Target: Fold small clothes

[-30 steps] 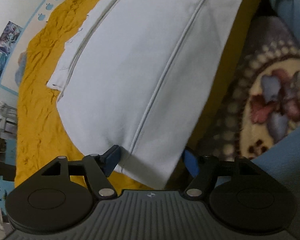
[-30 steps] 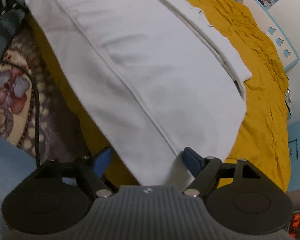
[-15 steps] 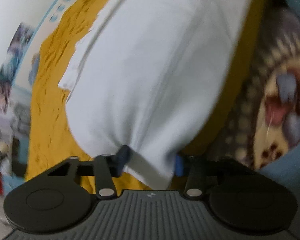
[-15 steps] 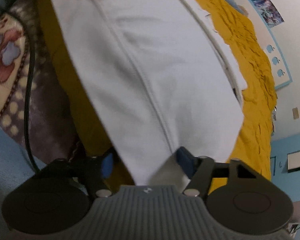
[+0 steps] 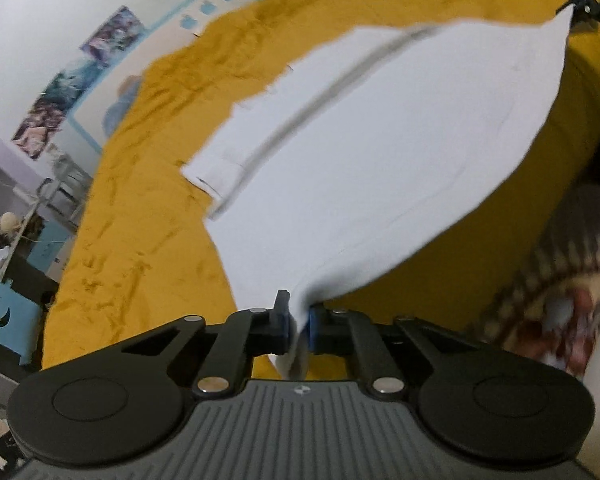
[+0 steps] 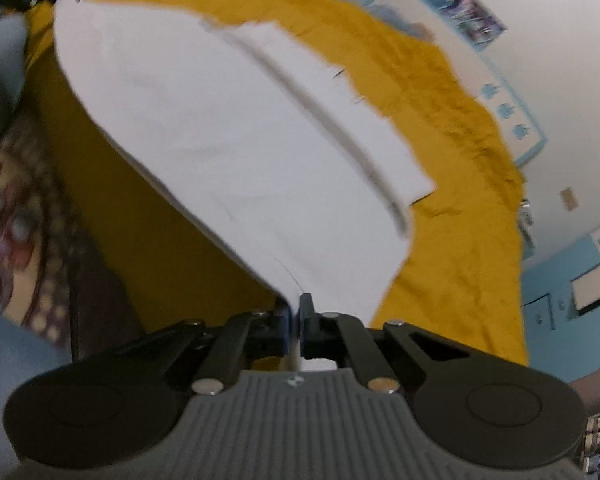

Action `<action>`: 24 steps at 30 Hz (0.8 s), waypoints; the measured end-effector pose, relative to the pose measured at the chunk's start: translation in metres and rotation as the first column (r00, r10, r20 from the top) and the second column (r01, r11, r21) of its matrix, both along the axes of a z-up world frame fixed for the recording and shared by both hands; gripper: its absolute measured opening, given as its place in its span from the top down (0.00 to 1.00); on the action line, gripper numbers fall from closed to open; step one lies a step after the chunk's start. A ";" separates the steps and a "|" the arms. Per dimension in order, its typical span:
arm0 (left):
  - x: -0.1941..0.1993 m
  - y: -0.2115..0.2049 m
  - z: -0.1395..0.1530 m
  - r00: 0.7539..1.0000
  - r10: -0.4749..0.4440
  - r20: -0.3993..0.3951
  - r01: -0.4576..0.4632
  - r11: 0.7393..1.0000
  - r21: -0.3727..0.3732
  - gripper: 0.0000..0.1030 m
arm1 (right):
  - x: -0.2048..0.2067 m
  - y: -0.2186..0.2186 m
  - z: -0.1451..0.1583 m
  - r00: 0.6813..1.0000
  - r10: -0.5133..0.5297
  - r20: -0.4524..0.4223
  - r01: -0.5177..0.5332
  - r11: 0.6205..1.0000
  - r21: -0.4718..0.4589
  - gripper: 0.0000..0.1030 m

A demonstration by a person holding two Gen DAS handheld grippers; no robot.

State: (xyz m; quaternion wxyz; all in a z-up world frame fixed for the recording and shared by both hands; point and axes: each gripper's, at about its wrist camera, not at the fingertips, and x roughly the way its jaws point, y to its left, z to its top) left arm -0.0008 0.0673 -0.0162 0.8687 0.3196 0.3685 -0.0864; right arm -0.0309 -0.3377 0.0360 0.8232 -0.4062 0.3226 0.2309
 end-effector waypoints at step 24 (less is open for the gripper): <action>0.155 0.019 0.116 0.908 0.202 0.367 -0.143 0.973 -0.180 0.92 | 0.151 0.039 0.129 0.902 -0.156 0.403 0.097 0.982 0.162 1.00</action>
